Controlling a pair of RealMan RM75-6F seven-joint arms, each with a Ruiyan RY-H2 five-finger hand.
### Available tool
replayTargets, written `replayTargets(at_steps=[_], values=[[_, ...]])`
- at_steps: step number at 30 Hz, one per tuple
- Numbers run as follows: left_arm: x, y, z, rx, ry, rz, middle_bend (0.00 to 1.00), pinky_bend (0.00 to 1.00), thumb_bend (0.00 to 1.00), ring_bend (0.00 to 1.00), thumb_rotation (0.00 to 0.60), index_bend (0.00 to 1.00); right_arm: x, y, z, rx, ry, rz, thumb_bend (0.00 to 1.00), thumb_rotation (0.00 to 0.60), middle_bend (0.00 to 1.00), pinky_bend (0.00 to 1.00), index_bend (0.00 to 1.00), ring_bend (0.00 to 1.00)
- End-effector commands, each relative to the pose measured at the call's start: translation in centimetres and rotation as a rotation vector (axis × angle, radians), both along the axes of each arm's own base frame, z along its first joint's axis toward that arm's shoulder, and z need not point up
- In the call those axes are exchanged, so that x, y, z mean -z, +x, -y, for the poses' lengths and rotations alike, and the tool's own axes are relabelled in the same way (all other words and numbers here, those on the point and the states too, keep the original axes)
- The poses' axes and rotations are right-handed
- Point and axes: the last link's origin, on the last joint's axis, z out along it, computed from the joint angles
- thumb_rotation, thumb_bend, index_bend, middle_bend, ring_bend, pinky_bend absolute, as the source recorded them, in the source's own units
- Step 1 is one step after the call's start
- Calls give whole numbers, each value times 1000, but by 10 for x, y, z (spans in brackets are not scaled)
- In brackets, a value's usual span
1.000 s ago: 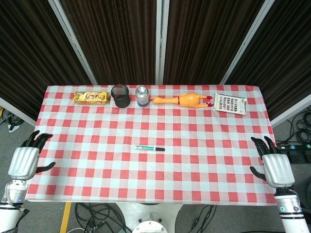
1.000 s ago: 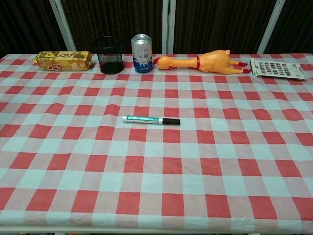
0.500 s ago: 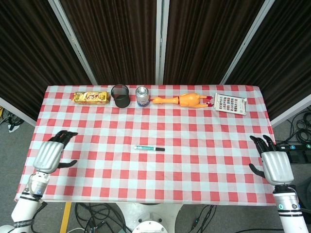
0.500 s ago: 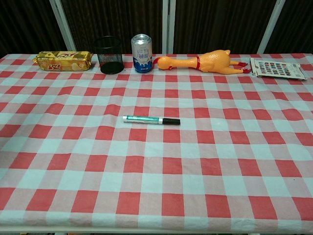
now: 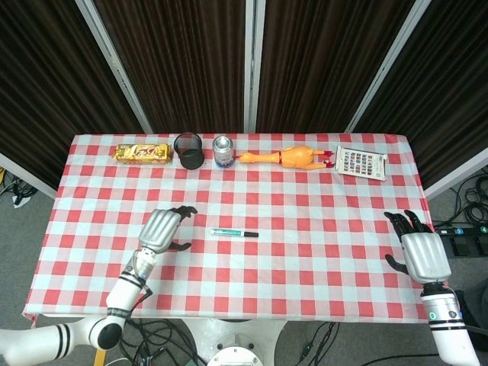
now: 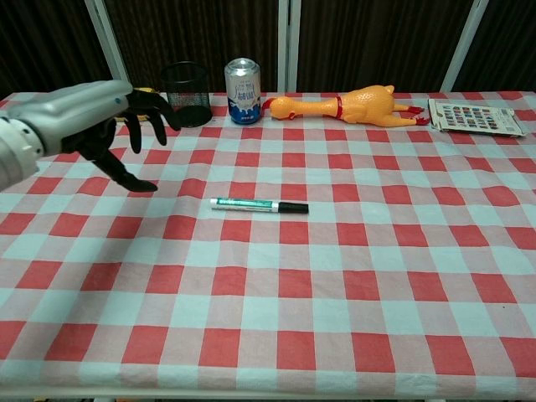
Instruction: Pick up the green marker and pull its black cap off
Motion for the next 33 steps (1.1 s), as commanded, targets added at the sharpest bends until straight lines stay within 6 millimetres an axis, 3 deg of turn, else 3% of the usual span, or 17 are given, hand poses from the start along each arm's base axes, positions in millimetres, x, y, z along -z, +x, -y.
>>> replayTargets(at_steps=[1, 5, 11, 17, 33], values=[[18, 21, -14, 34, 7, -25, 386, 894, 125, 686, 600, 328, -3, 2, 9, -3, -10, -14, 94, 600, 198, 364, 158, 113], [36, 37, -20, 35, -10, -17, 403, 907, 132, 696, 600, 350, -3, 5, 20, 1, -15, -26, 95, 600, 200, 364, 158, 113], [56, 53, -21, 67, -35, -59, 463, 966, 145, 804, 600, 380, -1, 5, 28, 15, -8, -31, 96, 600, 200, 364, 167, 113], [70, 57, -17, 55, -58, -158, 487, 989, 147, 848, 600, 461, -2, 2, 28, 23, -11, -21, 96, 600, 202, 364, 173, 113], [88, 62, -24, 51, -22, -242, 501, 1000, 191, 867, 600, 466, -3, -1, 31, 34, -13, -15, 96, 600, 203, 364, 186, 113]])
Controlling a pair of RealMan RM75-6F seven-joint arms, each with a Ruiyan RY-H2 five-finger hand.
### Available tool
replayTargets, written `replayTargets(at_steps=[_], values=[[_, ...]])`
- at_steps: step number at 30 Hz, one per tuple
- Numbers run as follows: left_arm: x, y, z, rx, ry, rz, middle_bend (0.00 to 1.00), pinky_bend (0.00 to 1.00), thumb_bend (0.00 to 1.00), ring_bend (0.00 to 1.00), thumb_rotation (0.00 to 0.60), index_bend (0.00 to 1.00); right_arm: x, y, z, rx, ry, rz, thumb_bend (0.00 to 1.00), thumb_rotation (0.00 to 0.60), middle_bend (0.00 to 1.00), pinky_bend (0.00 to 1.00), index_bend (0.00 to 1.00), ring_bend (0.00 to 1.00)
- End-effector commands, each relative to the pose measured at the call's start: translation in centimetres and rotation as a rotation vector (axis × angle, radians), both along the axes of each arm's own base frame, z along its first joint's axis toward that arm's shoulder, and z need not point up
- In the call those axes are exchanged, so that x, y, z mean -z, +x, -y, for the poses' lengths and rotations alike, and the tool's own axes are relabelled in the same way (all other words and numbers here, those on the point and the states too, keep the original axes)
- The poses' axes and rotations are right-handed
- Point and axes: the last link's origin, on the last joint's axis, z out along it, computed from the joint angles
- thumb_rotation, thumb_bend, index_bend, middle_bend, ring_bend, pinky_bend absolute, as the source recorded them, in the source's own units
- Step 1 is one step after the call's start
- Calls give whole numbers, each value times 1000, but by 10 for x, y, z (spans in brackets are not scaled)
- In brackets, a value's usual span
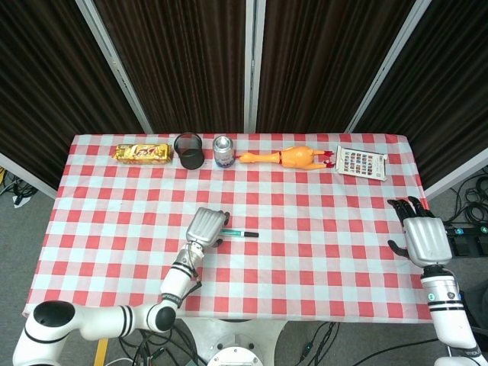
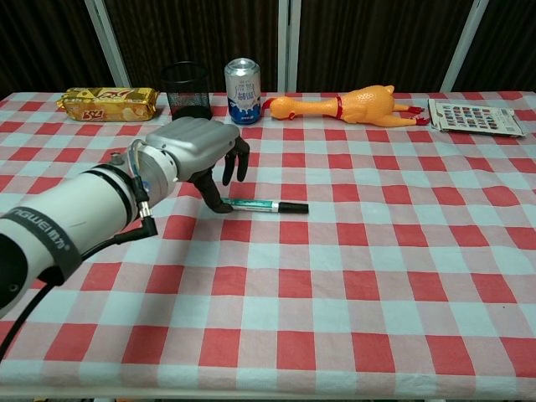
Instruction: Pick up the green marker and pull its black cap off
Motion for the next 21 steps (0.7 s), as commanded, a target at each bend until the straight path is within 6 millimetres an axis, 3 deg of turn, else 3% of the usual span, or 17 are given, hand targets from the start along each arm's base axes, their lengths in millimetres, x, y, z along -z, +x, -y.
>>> replayTargets(at_steps=[1, 10, 15, 21], values=[[4, 1, -2, -1, 0, -8, 503, 1000, 191, 867, 600, 466, 1, -1, 1, 3, 5, 0, 96, 600, 203, 364, 186, 113], [14, -7, -7, -41, 9, -36, 508, 1000, 200, 881, 600, 467, 5, -3, 5, 8, 15, 0, 97, 600, 211, 364, 190, 113], [17, -9, -11, -49, 1, -46, 516, 1000, 282, 885, 600, 475, 5, -9, 6, 28, 11, 0, 96, 600, 211, 364, 190, 113], [18, -8, -11, -51, -19, -45, 516, 1000, 283, 885, 600, 475, 4, -10, 7, 30, 7, 2, 96, 600, 211, 364, 189, 113]])
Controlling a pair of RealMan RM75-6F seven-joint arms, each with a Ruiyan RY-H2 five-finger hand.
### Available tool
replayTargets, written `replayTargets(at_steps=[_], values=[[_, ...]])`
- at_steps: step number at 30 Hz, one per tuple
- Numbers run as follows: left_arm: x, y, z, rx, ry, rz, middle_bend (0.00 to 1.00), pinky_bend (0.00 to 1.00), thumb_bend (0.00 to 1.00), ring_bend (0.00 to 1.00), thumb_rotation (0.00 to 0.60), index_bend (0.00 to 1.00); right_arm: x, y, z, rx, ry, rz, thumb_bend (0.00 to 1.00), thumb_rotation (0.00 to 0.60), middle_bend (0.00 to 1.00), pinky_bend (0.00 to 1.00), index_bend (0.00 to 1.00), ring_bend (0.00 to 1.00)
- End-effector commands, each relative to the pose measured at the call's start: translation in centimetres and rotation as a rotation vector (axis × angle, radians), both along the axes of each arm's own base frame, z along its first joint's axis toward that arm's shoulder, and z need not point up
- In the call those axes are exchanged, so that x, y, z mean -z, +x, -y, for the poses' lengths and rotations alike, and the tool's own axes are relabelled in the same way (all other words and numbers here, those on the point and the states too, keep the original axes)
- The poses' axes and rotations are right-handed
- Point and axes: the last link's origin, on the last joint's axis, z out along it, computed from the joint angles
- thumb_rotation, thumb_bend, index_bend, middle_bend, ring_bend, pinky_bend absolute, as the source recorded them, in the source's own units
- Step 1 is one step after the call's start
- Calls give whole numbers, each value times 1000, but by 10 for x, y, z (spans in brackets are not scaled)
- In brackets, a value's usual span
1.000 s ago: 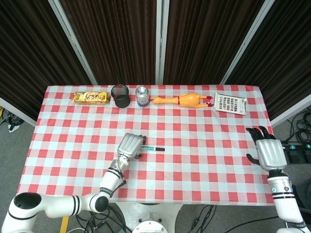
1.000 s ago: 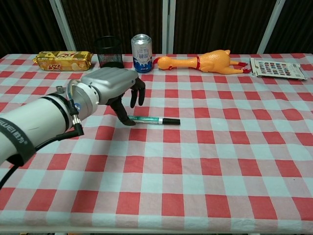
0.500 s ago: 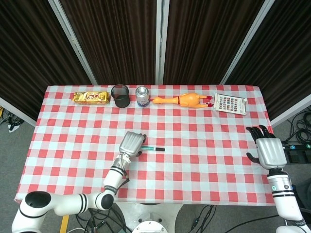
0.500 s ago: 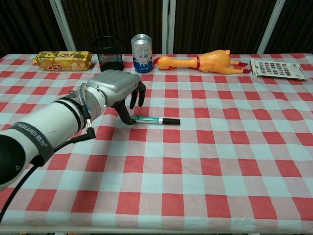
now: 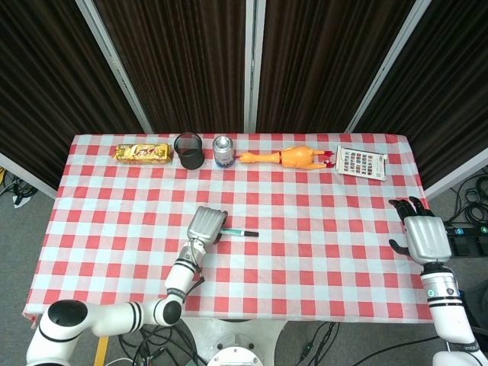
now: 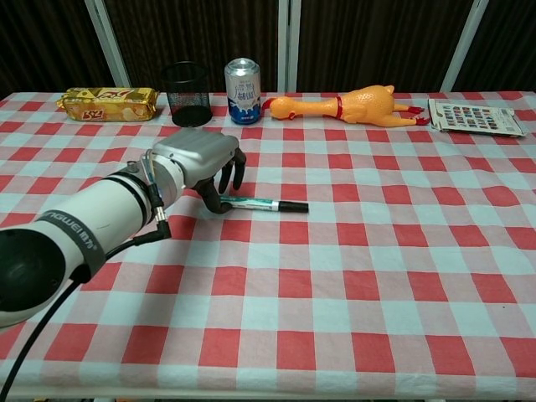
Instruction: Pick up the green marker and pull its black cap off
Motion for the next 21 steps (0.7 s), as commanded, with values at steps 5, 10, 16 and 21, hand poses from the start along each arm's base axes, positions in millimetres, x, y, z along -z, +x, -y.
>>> replayTargets(at_steps=[5, 10, 16, 21], values=[[1, 1, 0, -5, -10, -1, 516, 1000, 284, 886, 600, 475, 0, 1, 1, -4, 2, 1, 96, 600, 212, 364, 190, 113], [3, 1, -1, -4, -9, -8, 521, 1000, 284, 888, 600, 478, 0, 0, 1, 0, 1, 0, 96, 600, 212, 364, 189, 113], [3, -1, -1, -1, -3, -22, 538, 1000, 286, 891, 600, 497, 0, 0, 2, 1, 1, 1, 97, 600, 212, 364, 189, 113], [5, 0, -1, 6, -2, -26, 553, 1000, 288, 900, 600, 515, -1, -1, 2, 1, 0, 0, 96, 600, 212, 364, 189, 113]])
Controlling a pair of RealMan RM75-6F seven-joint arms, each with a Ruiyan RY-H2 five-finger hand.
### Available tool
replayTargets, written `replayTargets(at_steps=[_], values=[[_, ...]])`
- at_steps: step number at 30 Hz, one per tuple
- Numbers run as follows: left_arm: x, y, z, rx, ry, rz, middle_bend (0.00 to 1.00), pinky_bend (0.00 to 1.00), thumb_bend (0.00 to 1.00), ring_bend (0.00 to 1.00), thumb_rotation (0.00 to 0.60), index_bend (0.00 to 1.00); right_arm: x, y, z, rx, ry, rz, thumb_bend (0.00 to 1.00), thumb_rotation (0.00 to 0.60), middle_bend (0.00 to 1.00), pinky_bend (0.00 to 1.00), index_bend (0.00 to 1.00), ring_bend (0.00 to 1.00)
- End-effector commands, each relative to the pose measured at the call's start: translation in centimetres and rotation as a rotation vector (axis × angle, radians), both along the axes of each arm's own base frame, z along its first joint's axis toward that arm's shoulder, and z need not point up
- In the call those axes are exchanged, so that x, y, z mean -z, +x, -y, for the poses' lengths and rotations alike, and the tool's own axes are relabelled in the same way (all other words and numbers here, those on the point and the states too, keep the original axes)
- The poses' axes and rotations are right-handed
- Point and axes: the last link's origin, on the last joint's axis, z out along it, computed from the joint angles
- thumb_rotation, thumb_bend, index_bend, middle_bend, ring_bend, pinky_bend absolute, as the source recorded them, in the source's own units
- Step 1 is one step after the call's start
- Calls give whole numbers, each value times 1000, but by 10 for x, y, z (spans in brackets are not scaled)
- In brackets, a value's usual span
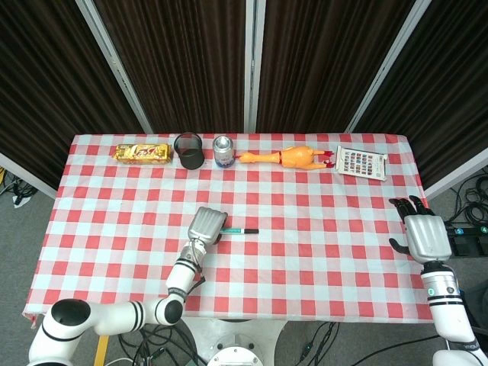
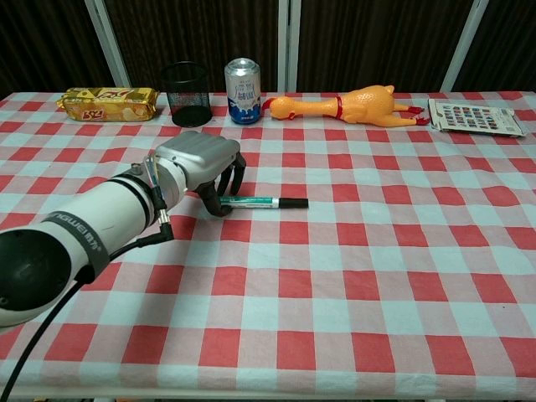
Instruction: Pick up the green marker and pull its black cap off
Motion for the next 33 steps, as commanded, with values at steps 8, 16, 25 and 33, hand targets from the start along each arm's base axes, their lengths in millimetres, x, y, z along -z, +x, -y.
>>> replayTargets(at_steps=[8, 16, 25, 33], values=[[3, -2, 0, 9, -7, -32, 562, 1000, 288, 904, 600, 521, 1, -1, -1, 3, 2, 0, 97, 600, 212, 364, 189, 113], [4, -1, -1, 14, -10, -36, 578, 1000, 299, 906, 600, 533, 1, -3, -1, 10, 2, 2, 96, 600, 212, 364, 189, 113], [4, 2, 0, 21, -18, -26, 602, 1000, 348, 907, 600, 557, 2, -6, -1, 17, 5, 2, 96, 600, 212, 364, 189, 113], [3, 1, -1, 17, -21, 0, 625, 1000, 380, 910, 600, 579, 2, -6, -1, 15, 7, 6, 91, 600, 214, 364, 189, 113]])
